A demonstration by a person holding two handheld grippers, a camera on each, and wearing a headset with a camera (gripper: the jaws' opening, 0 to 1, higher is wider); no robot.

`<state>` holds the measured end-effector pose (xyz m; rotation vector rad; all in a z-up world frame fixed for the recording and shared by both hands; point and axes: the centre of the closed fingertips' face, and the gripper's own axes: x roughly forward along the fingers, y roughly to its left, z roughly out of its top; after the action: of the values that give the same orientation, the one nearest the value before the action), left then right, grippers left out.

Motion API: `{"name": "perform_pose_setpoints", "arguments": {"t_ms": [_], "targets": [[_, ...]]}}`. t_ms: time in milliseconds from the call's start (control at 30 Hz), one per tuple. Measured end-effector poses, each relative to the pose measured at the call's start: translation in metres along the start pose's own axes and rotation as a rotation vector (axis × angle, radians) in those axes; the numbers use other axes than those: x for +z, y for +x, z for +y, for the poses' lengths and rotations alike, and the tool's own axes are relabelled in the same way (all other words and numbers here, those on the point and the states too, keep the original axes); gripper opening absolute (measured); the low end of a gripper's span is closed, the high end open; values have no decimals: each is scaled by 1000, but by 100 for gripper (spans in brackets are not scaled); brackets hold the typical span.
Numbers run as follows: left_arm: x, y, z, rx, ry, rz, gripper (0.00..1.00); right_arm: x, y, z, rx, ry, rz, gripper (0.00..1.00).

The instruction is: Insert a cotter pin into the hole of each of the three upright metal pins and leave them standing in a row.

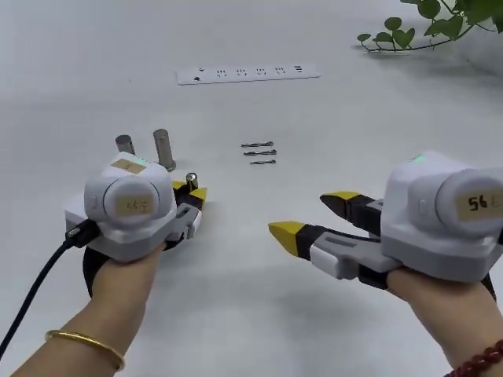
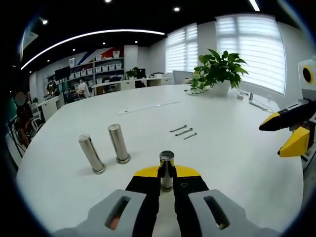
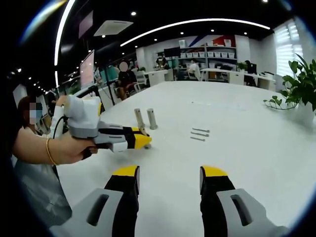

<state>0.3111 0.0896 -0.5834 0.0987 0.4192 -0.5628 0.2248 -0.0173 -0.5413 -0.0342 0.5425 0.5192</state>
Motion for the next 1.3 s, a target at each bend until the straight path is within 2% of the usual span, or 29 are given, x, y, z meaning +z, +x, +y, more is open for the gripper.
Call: {"name": "perform_pose_setpoints", "arguments": {"t_ms": [200,267,333,433,633,733,900,1067,1300], "targets": [[-1,0,0,-3,19,6,6,0,3,0,11,-15,19,43],[-5,0,2,-2,27,25,9,2,4,-2,9,-25,24,42],[-10,-2,2,-9,7,50,12,4,4,-5,13,-32,28,42],[-11,-7,3,-20,17,54,16,5,5,-7,25,-38,44,40],[-9,-18,2,-38,20,50,31,10,11,-17,54,-63,76,38],[-7,-25,2,-39,38,52,36,10,15,-20,86,-96,114,36],[-4,-34,-1,-47,53,50,45,19,19,-17,126,-135,143,34],[0,-41,-5,-64,37,41,57,23,23,-20,129,-181,174,33],[5,-52,-8,-89,12,31,72,29,31,-23,188,-236,245,30]]}}
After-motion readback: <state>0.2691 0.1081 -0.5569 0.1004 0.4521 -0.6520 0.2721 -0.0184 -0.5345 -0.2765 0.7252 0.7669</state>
